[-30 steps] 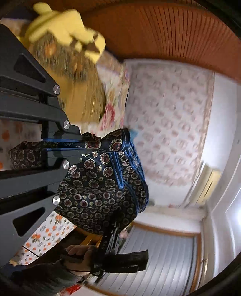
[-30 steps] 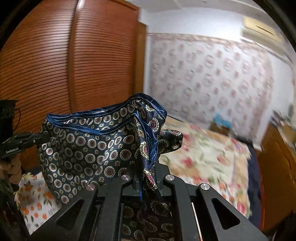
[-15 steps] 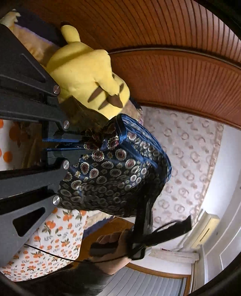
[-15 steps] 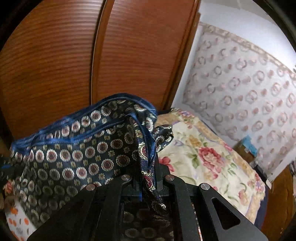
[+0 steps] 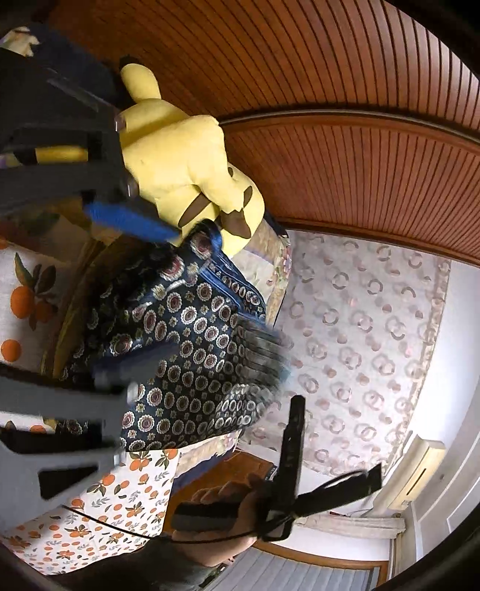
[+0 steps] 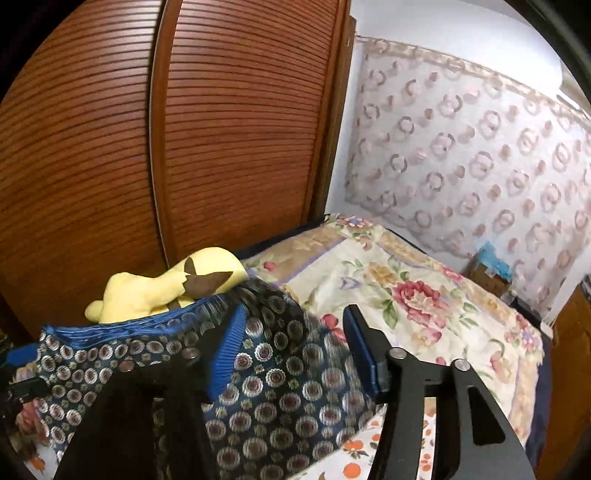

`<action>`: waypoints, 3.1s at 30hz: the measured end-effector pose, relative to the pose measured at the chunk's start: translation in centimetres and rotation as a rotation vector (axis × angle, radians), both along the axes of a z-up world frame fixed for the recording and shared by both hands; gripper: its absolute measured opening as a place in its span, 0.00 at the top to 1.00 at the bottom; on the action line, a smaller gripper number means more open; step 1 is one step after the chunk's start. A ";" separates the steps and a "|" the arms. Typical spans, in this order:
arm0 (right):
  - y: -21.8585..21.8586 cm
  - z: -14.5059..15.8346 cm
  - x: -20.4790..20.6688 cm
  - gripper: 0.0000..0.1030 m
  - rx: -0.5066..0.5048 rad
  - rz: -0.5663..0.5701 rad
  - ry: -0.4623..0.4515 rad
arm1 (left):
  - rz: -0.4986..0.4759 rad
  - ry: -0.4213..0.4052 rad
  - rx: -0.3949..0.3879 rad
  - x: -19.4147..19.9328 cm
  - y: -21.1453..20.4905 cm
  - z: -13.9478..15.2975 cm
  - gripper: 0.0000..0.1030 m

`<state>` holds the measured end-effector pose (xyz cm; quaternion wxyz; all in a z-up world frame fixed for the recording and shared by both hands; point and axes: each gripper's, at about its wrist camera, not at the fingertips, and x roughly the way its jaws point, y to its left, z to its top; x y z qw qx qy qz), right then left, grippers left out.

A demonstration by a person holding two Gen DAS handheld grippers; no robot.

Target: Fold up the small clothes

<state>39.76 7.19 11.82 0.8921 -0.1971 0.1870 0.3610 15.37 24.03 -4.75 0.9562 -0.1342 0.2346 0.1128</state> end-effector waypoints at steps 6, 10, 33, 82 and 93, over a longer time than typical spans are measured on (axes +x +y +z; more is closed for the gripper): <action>0.1 -2.6 -0.6 0.43 0.000 0.014 0.040 | -0.014 -0.004 0.016 -0.3 -0.4 0.5 0.14; -1.4 -4.3 -1.0 0.43 0.027 0.032 0.124 | -0.021 0.010 0.043 -0.5 -0.9 0.8 0.13; -12.5 -4.0 -13.5 0.38 0.171 -0.028 0.068 | -0.121 -0.014 0.124 -4.3 -7.5 3.9 0.00; -23.2 -4.7 -43.0 0.20 0.367 -0.534 -0.166 | -0.343 -0.133 0.208 -10.0 -23.1 11.3 0.00; -23.1 -5.4 -42.5 0.20 0.370 -0.524 -0.160 | -0.341 -0.126 0.204 -10.1 -23.0 11.2 0.00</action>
